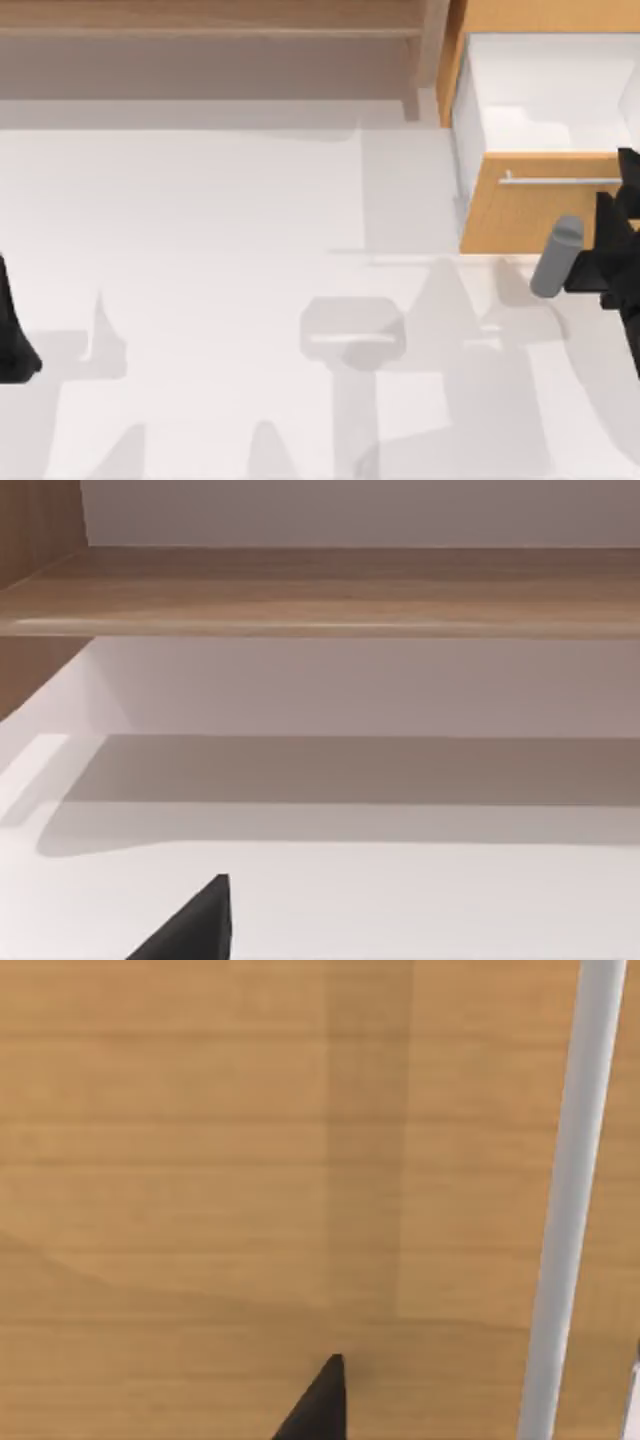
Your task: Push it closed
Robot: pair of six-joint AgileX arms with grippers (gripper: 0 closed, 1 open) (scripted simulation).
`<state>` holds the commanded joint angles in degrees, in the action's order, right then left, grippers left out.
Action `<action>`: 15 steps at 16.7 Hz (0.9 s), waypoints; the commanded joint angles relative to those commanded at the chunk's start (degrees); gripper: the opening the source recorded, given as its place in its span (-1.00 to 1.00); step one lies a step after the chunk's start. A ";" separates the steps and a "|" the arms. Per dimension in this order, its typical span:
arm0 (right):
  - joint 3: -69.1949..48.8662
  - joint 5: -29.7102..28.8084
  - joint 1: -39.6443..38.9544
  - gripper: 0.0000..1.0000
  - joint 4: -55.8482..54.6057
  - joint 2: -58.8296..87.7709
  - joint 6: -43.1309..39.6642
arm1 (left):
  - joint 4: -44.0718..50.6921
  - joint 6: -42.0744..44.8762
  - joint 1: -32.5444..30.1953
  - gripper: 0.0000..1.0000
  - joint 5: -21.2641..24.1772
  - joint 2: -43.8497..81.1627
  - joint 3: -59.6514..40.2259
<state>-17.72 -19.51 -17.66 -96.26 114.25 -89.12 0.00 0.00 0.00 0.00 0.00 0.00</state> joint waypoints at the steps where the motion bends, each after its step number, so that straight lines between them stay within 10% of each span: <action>1: 0.00 0.00 0.00 -0.21 0.00 0.00 0.00 | 0.00 0.00 0.00 1.00 0.00 0.00 0.00; 6: 0.00 0.00 0.00 -0.96 0.00 0.00 0.00 | 0.00 0.00 0.00 1.00 0.00 0.00 0.00; 15: 0.08 -0.03 -0.08 -1.00 0.16 0.12 0.18 | 0.00 0.00 0.00 1.00 0.00 0.00 0.00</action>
<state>-17.63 -19.54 -17.74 -96.09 114.37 -88.94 0.00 0.00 0.00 0.00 0.00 0.00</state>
